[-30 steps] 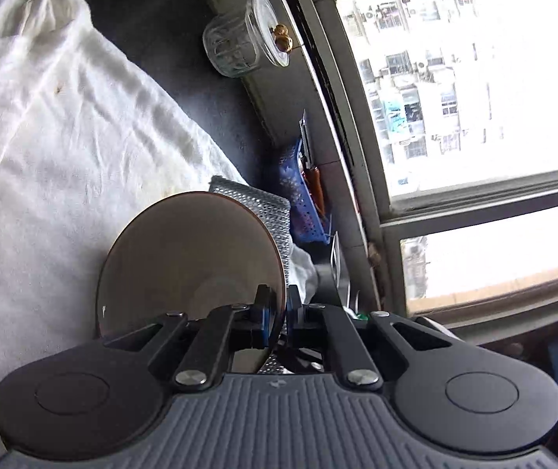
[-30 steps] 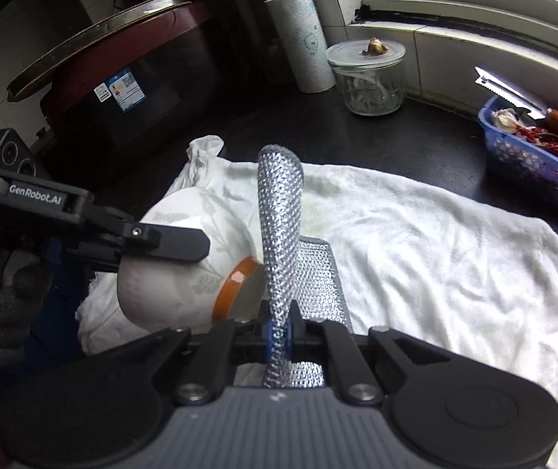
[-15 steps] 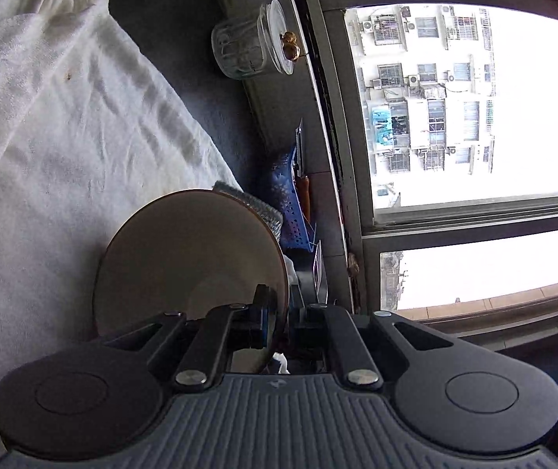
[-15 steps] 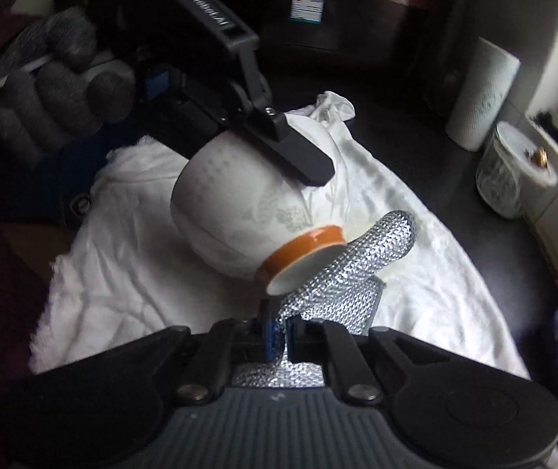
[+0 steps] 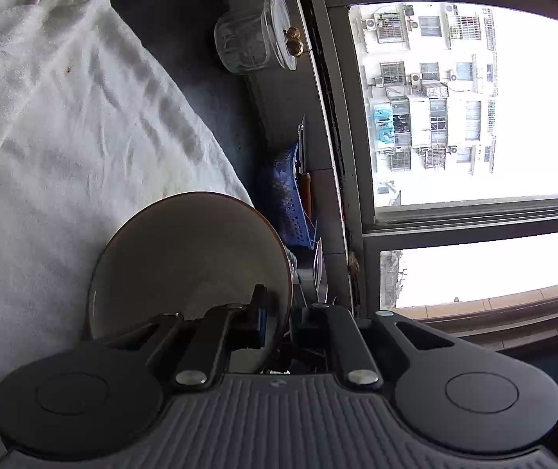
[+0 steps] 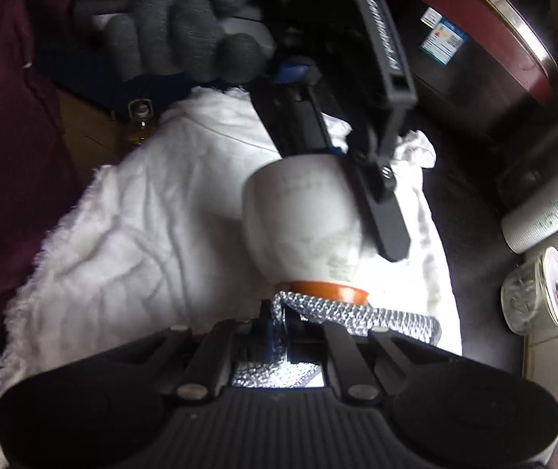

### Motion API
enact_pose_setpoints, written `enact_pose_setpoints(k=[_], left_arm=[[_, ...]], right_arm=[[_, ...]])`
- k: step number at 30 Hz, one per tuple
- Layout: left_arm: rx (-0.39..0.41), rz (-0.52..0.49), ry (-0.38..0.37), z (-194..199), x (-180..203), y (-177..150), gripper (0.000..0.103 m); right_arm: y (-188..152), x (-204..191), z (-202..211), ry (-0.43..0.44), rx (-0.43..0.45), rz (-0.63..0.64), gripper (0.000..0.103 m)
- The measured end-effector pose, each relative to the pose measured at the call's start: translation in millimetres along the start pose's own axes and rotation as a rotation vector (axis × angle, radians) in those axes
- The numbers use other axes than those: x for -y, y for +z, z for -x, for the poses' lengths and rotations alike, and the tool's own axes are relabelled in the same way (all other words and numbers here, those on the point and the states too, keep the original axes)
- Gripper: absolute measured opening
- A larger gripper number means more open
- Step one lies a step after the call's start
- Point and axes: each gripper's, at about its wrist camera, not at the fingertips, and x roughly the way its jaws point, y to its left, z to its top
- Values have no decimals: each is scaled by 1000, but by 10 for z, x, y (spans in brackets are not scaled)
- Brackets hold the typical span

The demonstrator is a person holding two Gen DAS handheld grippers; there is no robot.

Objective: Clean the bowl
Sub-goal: 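Turn the bowl over with the left tool while the right tool rubs its base, then lower the bowl onto the cloth with the left tool while the right tool drops the pad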

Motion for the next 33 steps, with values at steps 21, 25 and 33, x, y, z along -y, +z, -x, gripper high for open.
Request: enact_pose_setpoints(k=[21, 25, 33], left_arm=[[17, -44, 50, -49, 87, -57, 10], [34, -146, 111, -53, 232, -108, 7], [100, -238, 143, 119, 407, -80, 5]], right_arm=[[-28, -126, 59, -63, 37, -78, 5], [-161, -32, 323, -110, 133, -318, 5], [-691, 131, 914, -207, 341, -880, 6]])
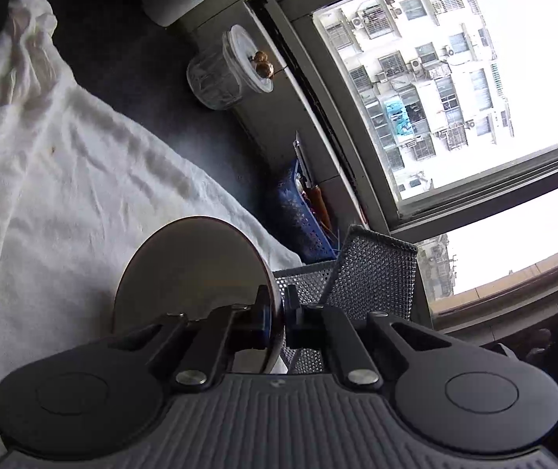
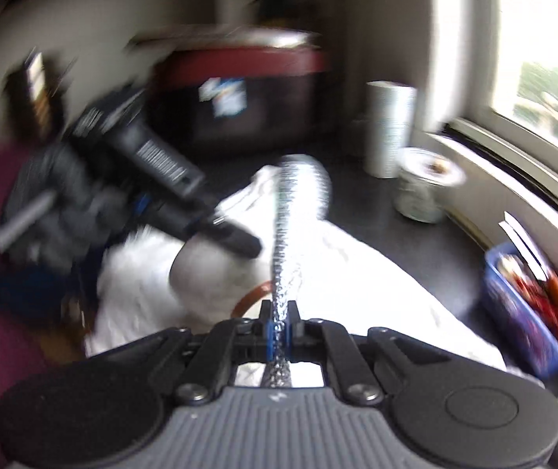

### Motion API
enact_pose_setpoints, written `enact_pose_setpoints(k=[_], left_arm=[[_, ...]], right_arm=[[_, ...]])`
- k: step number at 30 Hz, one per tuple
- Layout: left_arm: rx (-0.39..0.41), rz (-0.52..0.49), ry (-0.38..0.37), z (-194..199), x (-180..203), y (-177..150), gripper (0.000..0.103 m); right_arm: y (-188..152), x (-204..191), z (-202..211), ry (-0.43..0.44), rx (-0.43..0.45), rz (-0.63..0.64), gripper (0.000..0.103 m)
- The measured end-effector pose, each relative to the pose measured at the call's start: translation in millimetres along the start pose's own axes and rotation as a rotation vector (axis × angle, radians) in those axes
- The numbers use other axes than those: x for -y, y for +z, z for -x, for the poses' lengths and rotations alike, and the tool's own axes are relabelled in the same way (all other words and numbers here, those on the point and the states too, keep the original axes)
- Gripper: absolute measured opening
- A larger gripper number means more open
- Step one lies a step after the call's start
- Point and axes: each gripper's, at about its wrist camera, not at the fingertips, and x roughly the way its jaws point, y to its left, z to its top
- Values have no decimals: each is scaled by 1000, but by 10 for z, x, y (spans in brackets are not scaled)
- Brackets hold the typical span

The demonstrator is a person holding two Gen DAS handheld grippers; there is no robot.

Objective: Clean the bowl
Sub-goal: 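Lower the bowl onto the cloth with the left tool while the right tool drops the pad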

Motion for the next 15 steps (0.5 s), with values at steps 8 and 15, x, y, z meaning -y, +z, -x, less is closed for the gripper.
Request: enact_pose_setpoints(k=[8, 15], left_arm=[[-231, -872, 378, -270, 824, -370, 5], [-434, -1430, 563, -685, 900, -1200, 6]], right_arm=[[-69, 235, 258, -163, 4, -215, 6], [-102, 315, 275, -140, -30, -263, 7]])
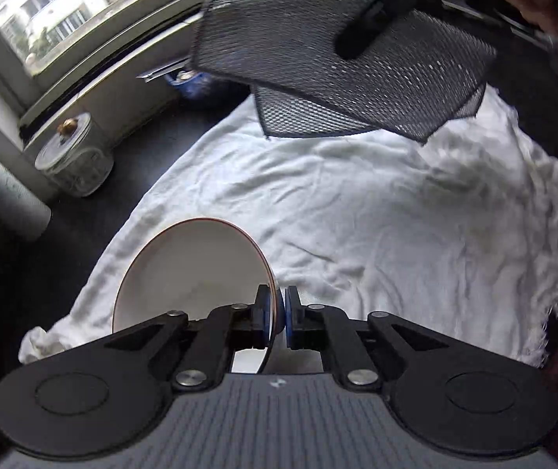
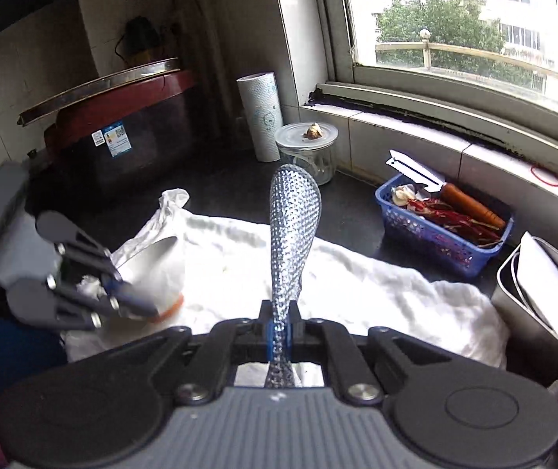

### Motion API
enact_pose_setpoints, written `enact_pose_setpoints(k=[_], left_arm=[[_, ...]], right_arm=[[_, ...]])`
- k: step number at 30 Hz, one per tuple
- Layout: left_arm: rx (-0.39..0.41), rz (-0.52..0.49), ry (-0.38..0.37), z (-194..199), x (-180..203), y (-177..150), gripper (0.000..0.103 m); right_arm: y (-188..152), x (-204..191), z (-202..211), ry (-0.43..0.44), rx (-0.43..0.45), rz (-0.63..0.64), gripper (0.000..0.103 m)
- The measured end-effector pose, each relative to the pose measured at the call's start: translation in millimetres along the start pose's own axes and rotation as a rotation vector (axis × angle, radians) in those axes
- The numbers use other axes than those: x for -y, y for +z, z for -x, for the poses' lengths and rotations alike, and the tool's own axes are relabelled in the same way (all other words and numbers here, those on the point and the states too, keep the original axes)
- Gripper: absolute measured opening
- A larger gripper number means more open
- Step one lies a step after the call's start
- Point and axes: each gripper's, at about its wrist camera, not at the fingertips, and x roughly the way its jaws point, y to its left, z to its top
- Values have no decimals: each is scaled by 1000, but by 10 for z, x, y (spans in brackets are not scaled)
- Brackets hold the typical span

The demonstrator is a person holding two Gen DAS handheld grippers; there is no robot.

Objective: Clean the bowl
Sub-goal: 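Lower the bowl onto the cloth with the left tool while the right tool drops the pad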

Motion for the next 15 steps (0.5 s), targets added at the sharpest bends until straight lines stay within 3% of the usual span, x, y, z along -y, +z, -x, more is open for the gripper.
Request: enact_pose_setpoints(k=[6, 9, 11, 12, 13, 15], left_arm=[[-7, 31, -6, -1, 20, -13, 8], [12, 96, -24, 91, -45, -6, 9], [24, 123, -17, 150, -56, -1, 9], [32, 134, -12, 183, -62, -1, 9], [42, 147, -9, 211, -68, 4, 9], [66, 193, -10, 274, -95, 15, 9]], right_arm=[[-120, 209, -142, 156, -86, -189, 10], [-160, 291, -272, 135, -133, -230, 11], [-135, 286, -343, 67, -161, -191, 28], [-114, 258, -365, 10, -175, -148, 56], [-88, 203, -383, -82, -192, -80, 69], [-59, 94, -352, -223, -190, 50, 69]])
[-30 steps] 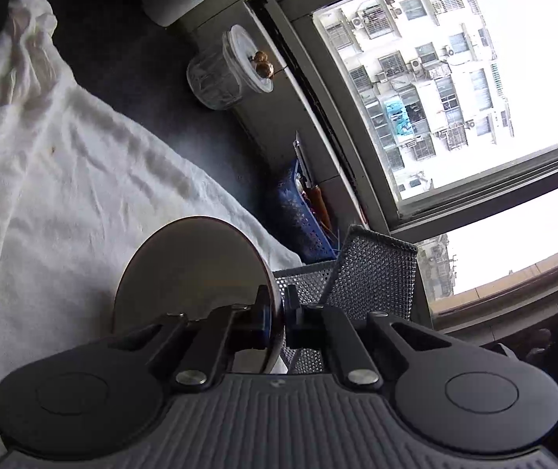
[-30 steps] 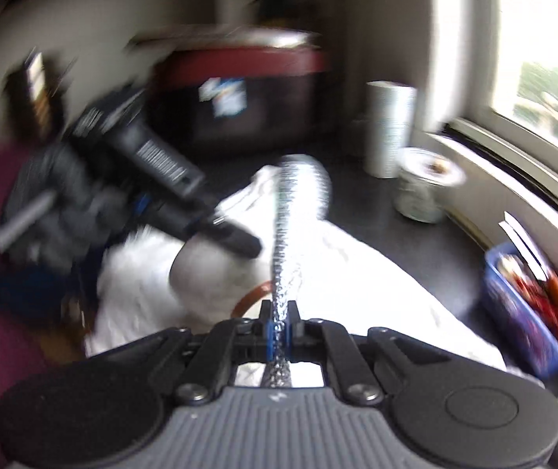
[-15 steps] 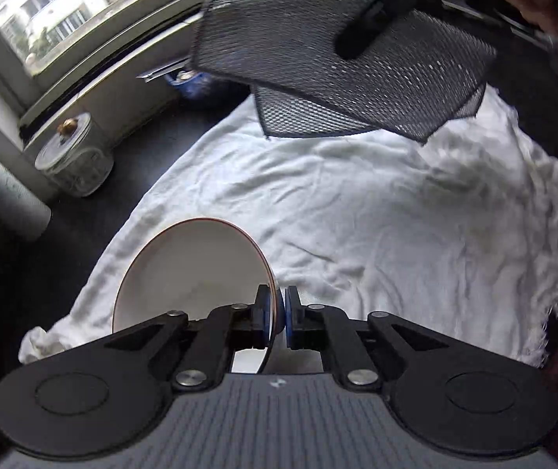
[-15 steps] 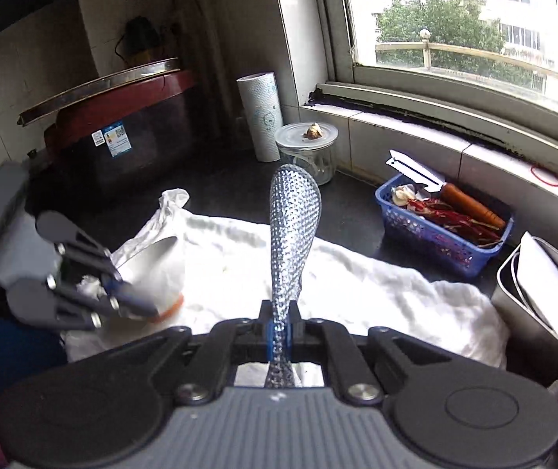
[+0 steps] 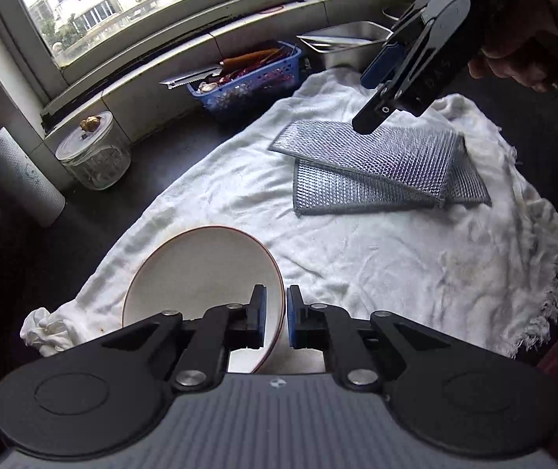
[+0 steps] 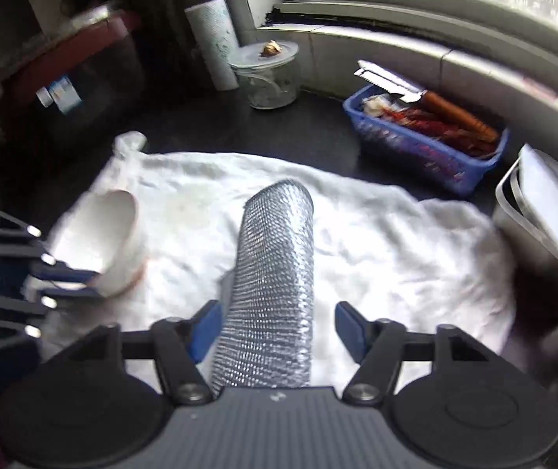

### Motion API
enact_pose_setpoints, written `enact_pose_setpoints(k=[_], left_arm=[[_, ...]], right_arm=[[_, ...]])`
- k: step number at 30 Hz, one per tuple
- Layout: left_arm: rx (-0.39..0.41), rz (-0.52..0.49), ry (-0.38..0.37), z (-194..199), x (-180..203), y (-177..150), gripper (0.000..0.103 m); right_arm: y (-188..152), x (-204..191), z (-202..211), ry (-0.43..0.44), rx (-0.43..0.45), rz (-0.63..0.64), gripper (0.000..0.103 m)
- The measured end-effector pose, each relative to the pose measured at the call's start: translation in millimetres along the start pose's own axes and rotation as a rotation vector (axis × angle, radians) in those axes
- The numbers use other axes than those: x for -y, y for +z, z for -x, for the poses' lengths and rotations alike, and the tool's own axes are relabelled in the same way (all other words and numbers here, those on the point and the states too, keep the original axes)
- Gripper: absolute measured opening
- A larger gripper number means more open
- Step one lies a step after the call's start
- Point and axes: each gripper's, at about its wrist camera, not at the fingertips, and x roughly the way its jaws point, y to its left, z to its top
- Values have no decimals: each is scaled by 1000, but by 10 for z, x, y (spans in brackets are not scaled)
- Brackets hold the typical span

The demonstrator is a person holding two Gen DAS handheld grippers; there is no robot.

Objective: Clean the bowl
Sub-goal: 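Lower the bowl onto the cloth with the left tool while the right tool drops the pad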

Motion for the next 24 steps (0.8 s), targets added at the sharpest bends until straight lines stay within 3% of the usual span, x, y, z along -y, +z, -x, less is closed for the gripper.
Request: enact_pose_setpoints(k=[2, 6, 9, 15, 21, 24], left_arm=[[25, 56, -5, 62, -30, 22, 9], [50, 170, -22, 97, -86, 66, 9], [50, 231, -30, 86, -105, 84, 9], [41, 295, -33, 104, -102, 61, 9], [33, 348, -34, 106, -105, 27, 9], [34, 358, -31, 112, -102, 24, 10]], right_arm=[[9, -29, 90, -63, 24, 49, 69], [-46, -83, 293, -65, 68, 124, 70], [-171, -274, 327, -33, 35, 254, 70], [-631, -701, 99, -75, -80, 597, 60], [-798, -641, 45, -139, -116, 709, 43], [-772, -588, 98, -165, -109, 729, 42]])
